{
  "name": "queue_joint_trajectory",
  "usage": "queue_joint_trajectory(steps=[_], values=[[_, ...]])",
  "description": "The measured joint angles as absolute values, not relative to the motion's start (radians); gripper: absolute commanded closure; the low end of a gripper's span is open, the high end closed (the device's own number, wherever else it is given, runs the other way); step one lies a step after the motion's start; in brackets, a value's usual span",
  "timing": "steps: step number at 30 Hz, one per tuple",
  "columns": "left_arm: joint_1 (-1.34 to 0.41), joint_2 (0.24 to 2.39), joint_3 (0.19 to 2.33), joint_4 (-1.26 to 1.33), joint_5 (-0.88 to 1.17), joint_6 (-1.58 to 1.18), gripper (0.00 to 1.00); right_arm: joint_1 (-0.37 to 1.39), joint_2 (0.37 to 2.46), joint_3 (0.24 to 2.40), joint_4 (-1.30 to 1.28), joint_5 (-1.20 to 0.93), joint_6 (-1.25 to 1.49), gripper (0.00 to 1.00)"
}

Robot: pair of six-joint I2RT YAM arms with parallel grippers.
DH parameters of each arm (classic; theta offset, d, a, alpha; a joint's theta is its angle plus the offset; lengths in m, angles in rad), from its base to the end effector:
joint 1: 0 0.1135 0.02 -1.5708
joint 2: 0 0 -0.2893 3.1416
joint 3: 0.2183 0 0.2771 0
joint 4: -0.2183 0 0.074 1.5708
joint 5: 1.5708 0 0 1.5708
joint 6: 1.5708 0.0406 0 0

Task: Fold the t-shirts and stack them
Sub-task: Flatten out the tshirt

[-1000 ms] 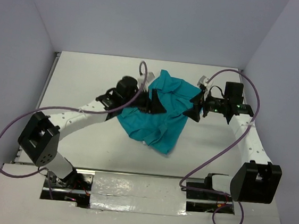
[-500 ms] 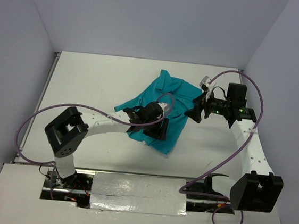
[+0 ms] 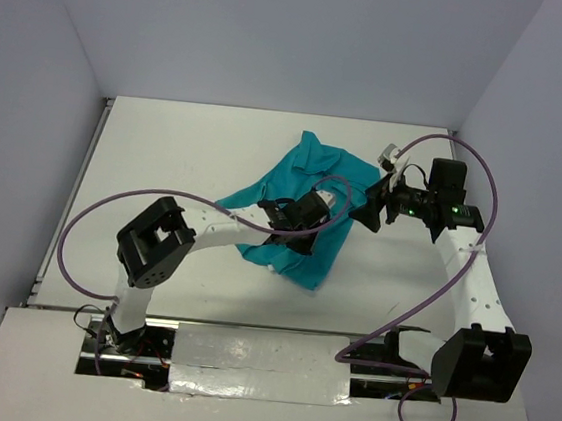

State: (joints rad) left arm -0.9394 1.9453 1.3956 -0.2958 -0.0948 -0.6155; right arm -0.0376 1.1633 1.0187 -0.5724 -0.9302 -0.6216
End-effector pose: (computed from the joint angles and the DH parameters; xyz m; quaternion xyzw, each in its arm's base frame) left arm 0.2768 -0.3721 0.2070 0.1340 0.9244 -0.2170 0.2836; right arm 0.2568 0.0229 0.3349 -0.4120 0.7257 0.2665 0.4823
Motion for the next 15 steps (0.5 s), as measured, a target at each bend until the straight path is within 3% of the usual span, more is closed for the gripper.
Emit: queue_joint_trajectory(steps=[1,8,15], values=[[-0.940,1.945,1.391,-0.296,-0.100,-0.611,0.99,-0.038,1.163,1.018,-0.572,-0.930,-0.620,0.16],[-0.940,1.886,1.370,-0.365,-0.129,-0.585,1.00,-0.047,1.158,1.009,-0.570,-0.926,-0.607,0.16],[-0.938,1.552,1.382,-0.480,-0.160,-0.548,1.00,-0.059,1.158,1.009,-0.561,-0.908,-0.596,0.16]])
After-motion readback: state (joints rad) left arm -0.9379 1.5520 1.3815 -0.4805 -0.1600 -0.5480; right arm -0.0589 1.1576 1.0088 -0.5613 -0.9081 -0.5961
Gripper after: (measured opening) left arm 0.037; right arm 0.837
